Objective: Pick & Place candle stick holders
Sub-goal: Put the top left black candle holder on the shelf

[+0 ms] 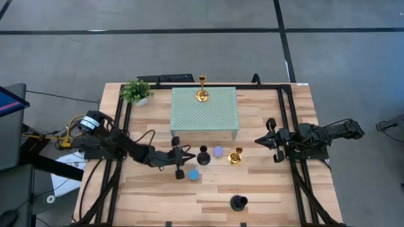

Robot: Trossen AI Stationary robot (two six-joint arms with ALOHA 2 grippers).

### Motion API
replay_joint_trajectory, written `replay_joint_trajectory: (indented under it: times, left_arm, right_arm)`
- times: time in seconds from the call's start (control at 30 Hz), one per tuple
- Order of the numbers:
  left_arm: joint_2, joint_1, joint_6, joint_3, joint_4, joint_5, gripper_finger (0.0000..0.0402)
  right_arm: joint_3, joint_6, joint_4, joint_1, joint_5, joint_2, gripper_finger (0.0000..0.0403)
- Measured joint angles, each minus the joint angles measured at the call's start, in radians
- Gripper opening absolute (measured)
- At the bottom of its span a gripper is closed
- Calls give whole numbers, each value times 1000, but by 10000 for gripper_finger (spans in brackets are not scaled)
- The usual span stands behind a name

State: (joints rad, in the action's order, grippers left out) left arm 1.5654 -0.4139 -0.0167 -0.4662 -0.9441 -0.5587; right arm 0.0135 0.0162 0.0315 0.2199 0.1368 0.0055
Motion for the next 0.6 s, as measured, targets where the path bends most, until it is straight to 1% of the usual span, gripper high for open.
replay_joint_trajectory:
  times: [0.17,0.37,0.6]
  left_arm:
    - [0,37,-40,-6,2,63,34]
    - [0,60,-49,-6,1,118,83]
    - [0,62,-54,-6,1,130,133]
  right_arm:
    - [0,0,3,0,0,0,0]
    - [0,0,7,0,0,0,0]
    - [0,0,6,0,0,0,0]
